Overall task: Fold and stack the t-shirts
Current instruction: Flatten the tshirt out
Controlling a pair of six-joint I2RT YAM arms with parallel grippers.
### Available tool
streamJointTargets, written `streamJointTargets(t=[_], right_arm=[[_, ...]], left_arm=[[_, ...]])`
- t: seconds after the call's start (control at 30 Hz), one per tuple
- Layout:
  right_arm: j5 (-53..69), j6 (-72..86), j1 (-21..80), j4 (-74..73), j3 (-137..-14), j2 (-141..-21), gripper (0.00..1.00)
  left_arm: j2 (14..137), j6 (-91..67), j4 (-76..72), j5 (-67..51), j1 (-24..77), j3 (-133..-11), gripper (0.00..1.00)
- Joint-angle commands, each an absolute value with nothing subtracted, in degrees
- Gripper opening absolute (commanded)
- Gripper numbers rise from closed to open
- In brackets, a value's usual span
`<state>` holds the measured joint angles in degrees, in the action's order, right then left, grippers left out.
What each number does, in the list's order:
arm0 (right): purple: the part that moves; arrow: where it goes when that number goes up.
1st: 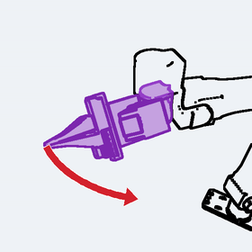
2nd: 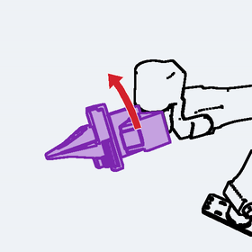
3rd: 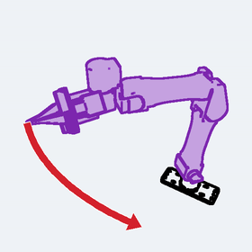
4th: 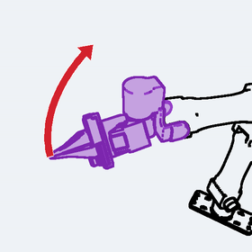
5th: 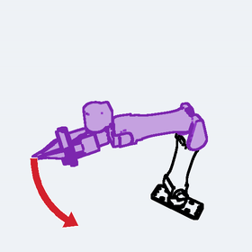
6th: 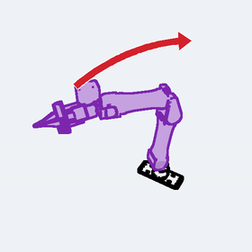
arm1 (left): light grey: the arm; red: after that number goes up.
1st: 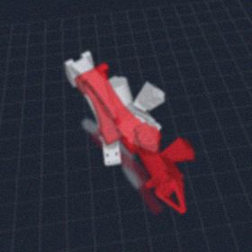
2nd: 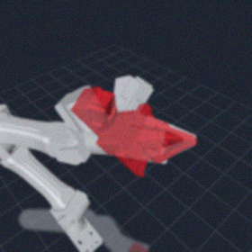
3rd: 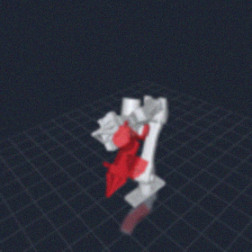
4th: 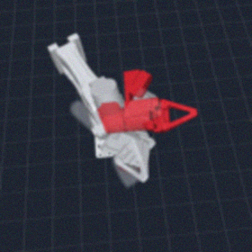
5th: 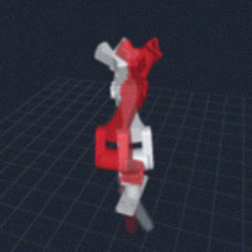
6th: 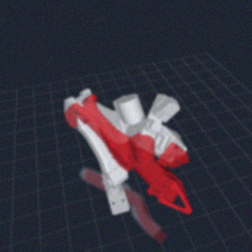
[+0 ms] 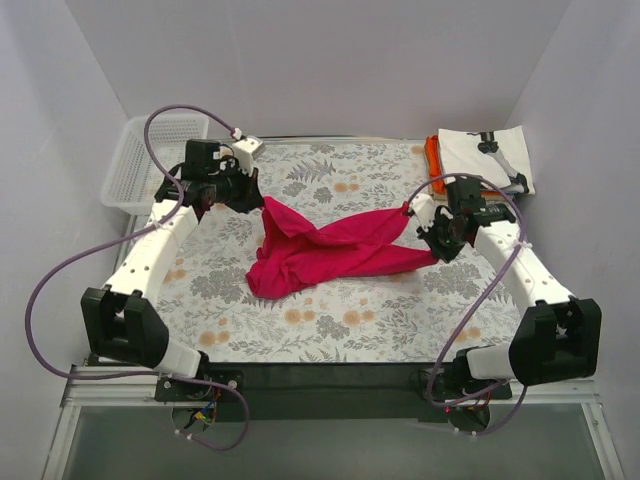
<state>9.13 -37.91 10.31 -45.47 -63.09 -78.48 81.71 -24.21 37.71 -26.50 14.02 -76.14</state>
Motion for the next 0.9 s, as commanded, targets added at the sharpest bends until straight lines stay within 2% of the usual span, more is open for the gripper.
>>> streamJointTargets(t=[0.0, 0.13, 0.3, 0.47, 0.7, 0.8, 0.83, 0.87], right_arm=[[6.34, -45.17, 10.28, -50.1, -57.23, -73.93, 0.01], [0.89, -48.68, 10.28, -50.01, -52.21, -68.74, 0.01], [0.44, -50.18, 10.11, -49.92, -48.18, -67.06, 0.01], [8.43, -52.2, 11.33, -56.05, -45.88, -66.8, 0.01], [12.13, -57.75, 15.99, -65.74, -44.03, -63.28, 0.01], [13.96, -55.99, 15.82, -65.66, -51.13, -65.38, 0.37], [16.93, -55.03, 15.21, -65.39, -53.5, -67.57, 0.64], [18.27, -53.98, 14.94, -64.52, -59.35, -68.98, 0.67]], left_arm=[[85.33, -30.84, 36.92, -28.03, 7.32, -81.37, 0.0], [89.55, -33.04, 36.12, -27.6, 2.03, -85.77, 0.0], [93.69, -31.91, 37.35, -27.68, -3.33, -88.86, 0.0], [94.39, -30.15, 36.91, -27.25, -3.43, -86.14, 0.0], [97.9, -30.76, 35.24, -25.92, -3.78, -86.04, 0.0], [100.8, -31.73, 35.68, -27.15, -3.78, -88.32, 0.0], [101.59, -31.9, 35.86, -27.42, -3.78, -90.16, 0.0], [103.08, -31.99, 36.03, -27.6, -3.78, -91.31, 0.0]])
